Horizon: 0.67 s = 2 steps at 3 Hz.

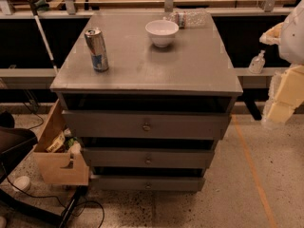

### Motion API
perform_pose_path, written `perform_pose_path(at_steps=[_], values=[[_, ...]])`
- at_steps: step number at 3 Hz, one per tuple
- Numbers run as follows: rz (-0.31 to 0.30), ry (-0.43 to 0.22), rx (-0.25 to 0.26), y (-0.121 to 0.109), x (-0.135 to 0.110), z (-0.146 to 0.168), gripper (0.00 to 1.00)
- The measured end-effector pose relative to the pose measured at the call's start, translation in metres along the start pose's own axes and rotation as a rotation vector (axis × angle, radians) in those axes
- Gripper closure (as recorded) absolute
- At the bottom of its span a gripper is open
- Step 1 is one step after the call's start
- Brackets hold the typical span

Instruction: Pick redbull can

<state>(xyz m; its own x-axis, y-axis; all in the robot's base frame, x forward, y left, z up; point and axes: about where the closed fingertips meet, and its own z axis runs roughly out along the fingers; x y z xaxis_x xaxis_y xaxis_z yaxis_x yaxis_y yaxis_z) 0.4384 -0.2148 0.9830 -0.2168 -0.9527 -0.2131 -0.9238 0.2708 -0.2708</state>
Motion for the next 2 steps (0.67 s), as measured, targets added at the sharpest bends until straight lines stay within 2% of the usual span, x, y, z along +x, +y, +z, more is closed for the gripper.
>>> perform_pose_path(at_steps=[1,2], values=[[0.0,0.0,0.0,0.0,0.0,0.0,0.0],[0.062,-0.026,0.037,0.001,0.013,-0.005,0.0]])
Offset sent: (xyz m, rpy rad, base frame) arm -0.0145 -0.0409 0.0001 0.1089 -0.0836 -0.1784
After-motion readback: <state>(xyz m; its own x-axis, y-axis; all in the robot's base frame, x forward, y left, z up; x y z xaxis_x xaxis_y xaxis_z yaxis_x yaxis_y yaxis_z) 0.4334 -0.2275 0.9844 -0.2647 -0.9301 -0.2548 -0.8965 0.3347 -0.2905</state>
